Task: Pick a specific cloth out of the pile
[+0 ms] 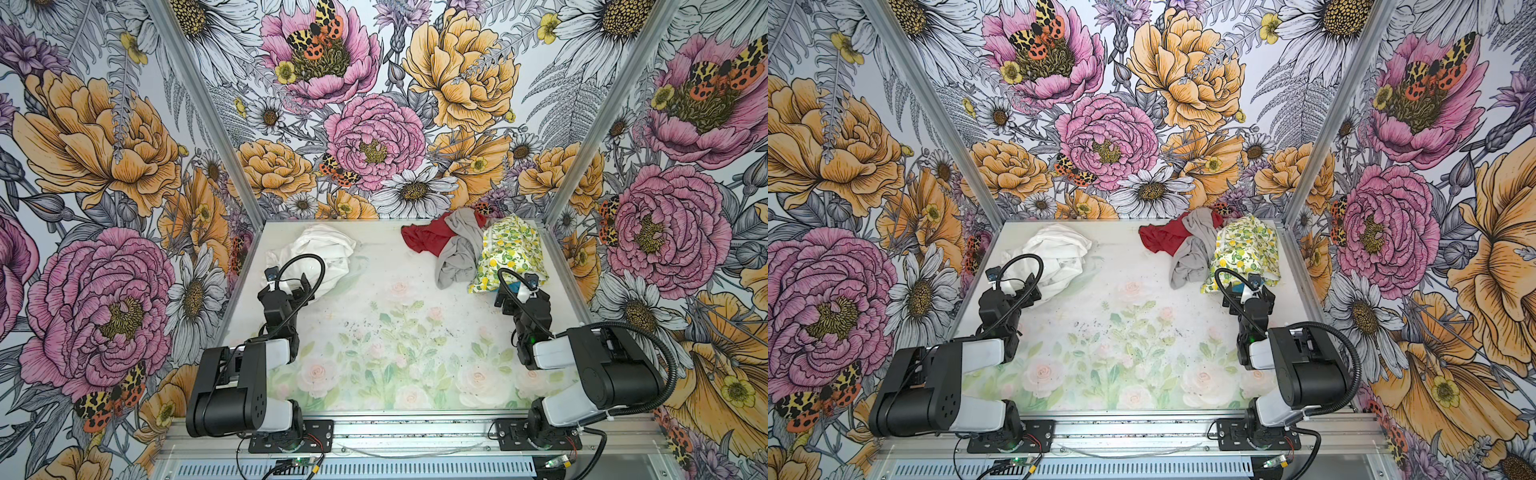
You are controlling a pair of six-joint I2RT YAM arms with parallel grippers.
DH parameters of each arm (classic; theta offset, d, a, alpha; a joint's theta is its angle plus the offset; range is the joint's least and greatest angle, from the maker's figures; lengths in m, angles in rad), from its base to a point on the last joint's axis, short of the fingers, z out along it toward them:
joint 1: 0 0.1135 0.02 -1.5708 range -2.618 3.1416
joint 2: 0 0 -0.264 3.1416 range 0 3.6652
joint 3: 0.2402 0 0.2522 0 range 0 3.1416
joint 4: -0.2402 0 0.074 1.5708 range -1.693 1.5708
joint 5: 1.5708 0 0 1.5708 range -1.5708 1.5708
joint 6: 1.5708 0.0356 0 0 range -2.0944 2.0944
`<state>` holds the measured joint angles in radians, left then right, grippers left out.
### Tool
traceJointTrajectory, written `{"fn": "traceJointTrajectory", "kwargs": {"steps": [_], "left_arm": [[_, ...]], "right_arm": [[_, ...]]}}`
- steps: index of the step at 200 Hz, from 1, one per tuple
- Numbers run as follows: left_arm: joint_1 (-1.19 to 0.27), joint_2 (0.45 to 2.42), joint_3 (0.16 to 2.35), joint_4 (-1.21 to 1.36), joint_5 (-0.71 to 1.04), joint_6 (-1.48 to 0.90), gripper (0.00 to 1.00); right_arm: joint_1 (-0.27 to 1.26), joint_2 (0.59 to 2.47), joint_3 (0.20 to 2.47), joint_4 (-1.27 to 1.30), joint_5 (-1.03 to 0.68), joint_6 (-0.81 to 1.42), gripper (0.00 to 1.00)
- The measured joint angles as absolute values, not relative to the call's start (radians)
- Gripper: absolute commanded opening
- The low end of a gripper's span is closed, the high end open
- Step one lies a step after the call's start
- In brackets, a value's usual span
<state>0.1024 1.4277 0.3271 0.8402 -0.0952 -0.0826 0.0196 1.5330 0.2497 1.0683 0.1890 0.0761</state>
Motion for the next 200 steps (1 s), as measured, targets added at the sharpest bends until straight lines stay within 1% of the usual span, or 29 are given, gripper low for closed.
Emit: {"fn": "traceJointTrajectory", "kwargs": {"steps": [27,54,80,107,144,200], "left_arm": [[0.103,1.455,0.316,0.915,-0.030,-0.075,0.99],[0.084,1.536,0.317,0.983,0.019,-0.046,0.99],[0.038,1.553,0.346,0.936,0.016,-0.018,0.99],[0.026,1.553,0.373,0.932,-0.010,-0.015,0.99],[0.010,1.553,0.373,0.930,-0.059,-0.001,0.99],[0.009,1.553,0.373,0.927,-0.072,0.001,0.99]], "right_arm": [[0.020,1.533,0.253,1.074,0.184,0.075,0.99],[0.020,1.533,0.261,1.069,0.178,0.068,0.99],[0.020,1.533,0.308,0.992,0.164,0.062,0.99],[-0.021,1.534,0.389,0.915,0.100,0.067,0.99],[-0.034,1.534,0.393,0.872,0.075,0.070,0.99],[-0.034,1.534,0.393,0.863,0.063,0.070,0.99]]}}
